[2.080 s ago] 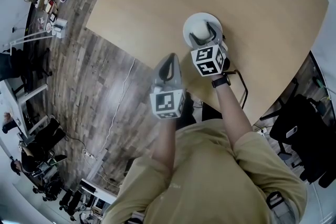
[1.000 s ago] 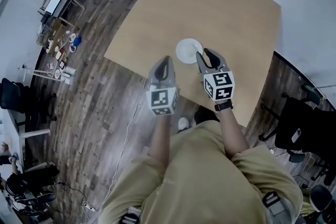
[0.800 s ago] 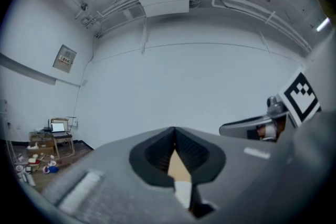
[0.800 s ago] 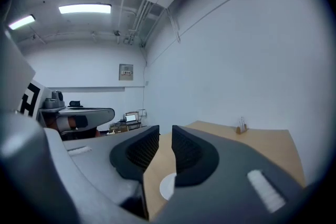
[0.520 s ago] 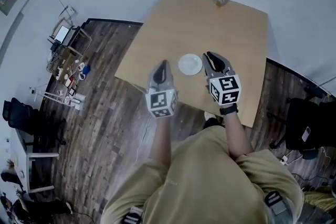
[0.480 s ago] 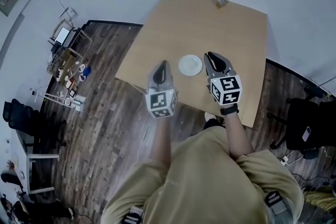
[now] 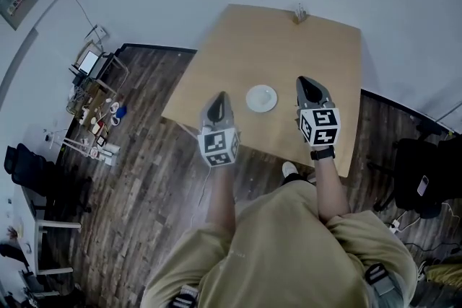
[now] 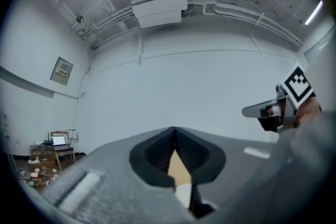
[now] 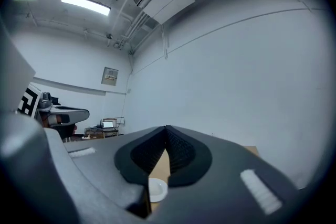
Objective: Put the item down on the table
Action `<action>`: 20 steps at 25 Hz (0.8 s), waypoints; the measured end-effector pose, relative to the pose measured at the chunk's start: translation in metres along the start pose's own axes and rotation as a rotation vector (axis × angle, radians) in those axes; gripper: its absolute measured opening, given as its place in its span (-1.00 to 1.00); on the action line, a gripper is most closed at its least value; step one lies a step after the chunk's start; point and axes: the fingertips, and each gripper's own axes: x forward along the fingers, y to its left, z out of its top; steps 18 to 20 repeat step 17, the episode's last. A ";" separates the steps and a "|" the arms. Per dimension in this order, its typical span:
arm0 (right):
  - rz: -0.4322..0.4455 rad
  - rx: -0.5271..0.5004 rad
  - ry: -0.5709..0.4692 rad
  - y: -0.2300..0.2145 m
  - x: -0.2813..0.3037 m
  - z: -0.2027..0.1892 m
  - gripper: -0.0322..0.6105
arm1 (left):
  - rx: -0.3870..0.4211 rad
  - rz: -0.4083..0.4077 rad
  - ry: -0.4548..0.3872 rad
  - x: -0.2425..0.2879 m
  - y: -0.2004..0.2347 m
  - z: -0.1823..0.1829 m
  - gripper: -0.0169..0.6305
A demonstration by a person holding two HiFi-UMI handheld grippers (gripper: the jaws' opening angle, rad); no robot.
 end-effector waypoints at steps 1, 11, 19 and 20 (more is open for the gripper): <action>-0.008 0.000 -0.004 -0.002 -0.001 0.001 -0.88 | 0.003 -0.001 0.003 -0.001 0.001 -0.001 -0.94; -0.029 0.001 0.001 -0.004 -0.008 -0.001 -0.88 | 0.006 -0.017 -0.004 -0.003 -0.002 0.007 -0.94; -0.030 0.008 0.042 -0.024 0.011 -0.022 -0.88 | -0.031 -0.031 0.034 0.028 -0.012 -0.021 -0.94; -0.030 0.008 0.042 -0.024 0.011 -0.022 -0.88 | -0.031 -0.031 0.034 0.028 -0.012 -0.021 -0.94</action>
